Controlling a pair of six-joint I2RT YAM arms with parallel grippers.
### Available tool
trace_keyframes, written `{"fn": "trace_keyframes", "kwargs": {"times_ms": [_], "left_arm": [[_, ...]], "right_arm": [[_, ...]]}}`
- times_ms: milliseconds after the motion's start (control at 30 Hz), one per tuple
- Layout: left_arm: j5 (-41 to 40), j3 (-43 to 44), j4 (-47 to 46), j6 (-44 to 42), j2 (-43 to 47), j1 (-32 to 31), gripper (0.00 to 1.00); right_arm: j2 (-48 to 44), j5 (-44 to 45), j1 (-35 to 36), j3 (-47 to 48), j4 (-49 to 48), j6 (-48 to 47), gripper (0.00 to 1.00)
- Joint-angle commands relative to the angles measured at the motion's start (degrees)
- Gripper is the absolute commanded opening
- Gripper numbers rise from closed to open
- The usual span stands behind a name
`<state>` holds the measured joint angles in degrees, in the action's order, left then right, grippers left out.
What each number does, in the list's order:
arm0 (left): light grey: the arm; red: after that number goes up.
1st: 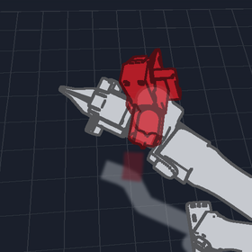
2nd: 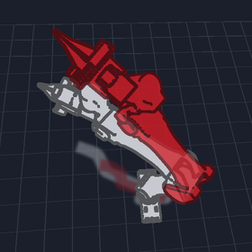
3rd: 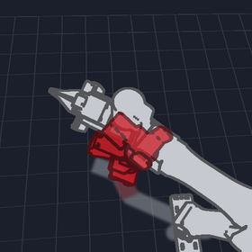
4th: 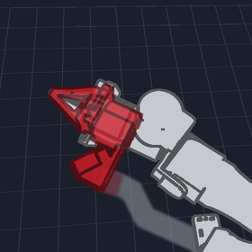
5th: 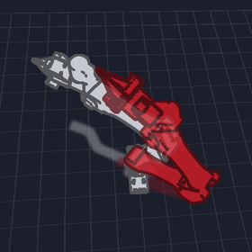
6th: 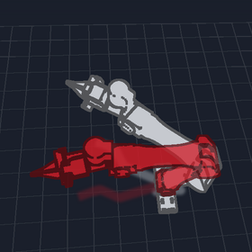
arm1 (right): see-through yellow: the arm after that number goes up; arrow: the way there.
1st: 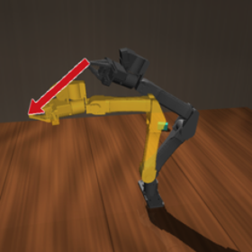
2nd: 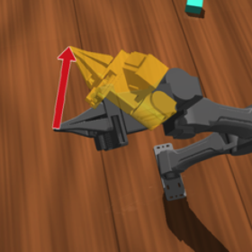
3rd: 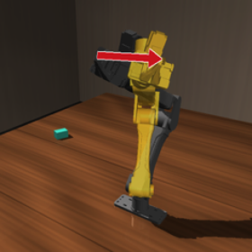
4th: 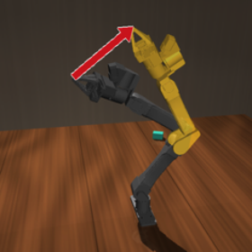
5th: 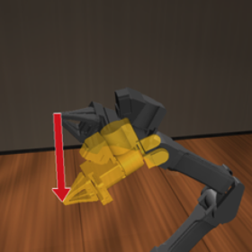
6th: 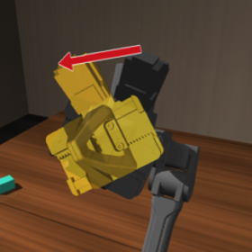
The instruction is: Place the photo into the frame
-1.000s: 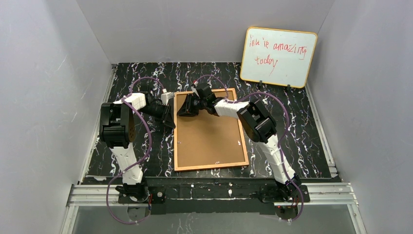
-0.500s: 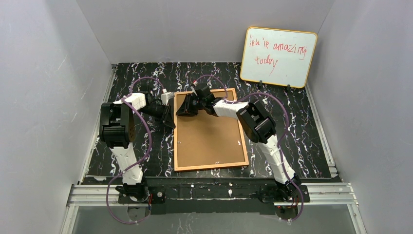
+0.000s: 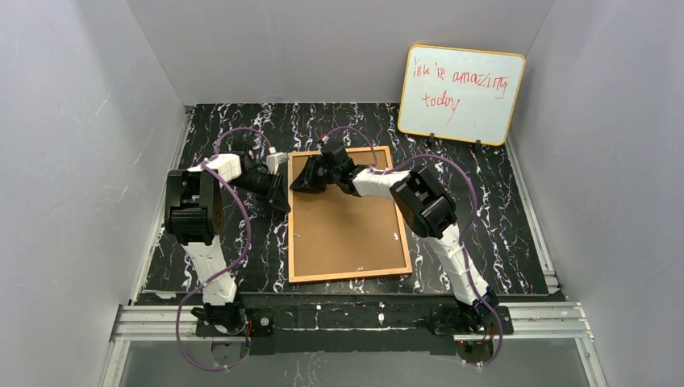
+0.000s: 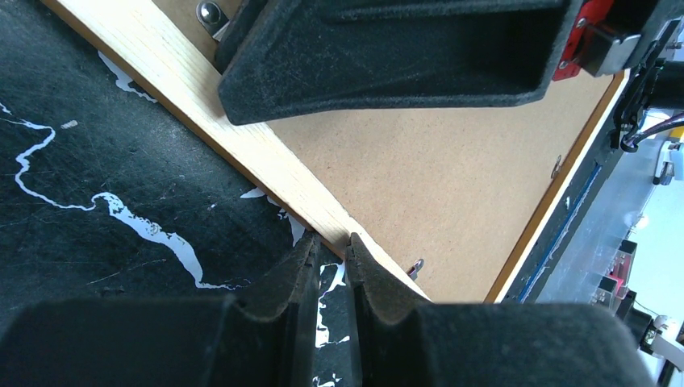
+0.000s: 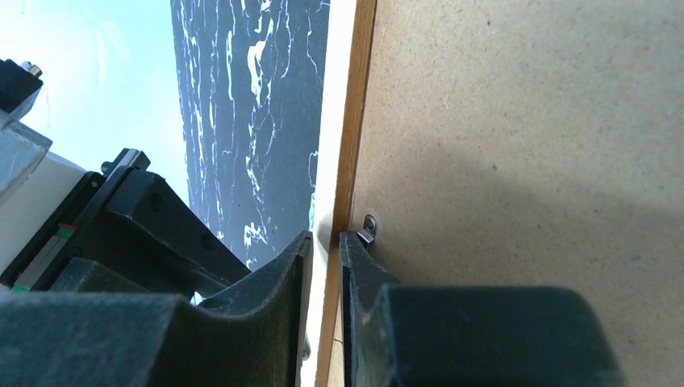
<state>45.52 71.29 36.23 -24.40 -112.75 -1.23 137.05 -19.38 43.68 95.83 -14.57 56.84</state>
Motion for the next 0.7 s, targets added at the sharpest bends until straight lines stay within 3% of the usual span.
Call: {"fn": "trace_keyframes", "kwargs": {"times_ms": [0,167,333,667], "left_arm": [[-8.67,-1.95,-2.72,-4.5,-3.74,-1.18,0.04],[-8.91,-2.05,-2.52,-4.85,-3.65,-1.17,0.04],[-8.87,-2.16,-2.52,-4.89,-3.78,-1.21,0.04],[-8.77,-2.22,-2.46,-4.8,-3.71,-1.27,0.04]], "right_arm": [[-4.0,3.37,-0.74,-4.57,-1.32,0.24,0.29],[-9.77,0.08,-2.73,-10.47,-6.54,5.12,0.36],[-9.66,0.25,-2.86,-12.61,-6.6,5.66,0.39],[-3.7,1.75,-1.11,-5.8,-1.46,3.48,0.4]]}}
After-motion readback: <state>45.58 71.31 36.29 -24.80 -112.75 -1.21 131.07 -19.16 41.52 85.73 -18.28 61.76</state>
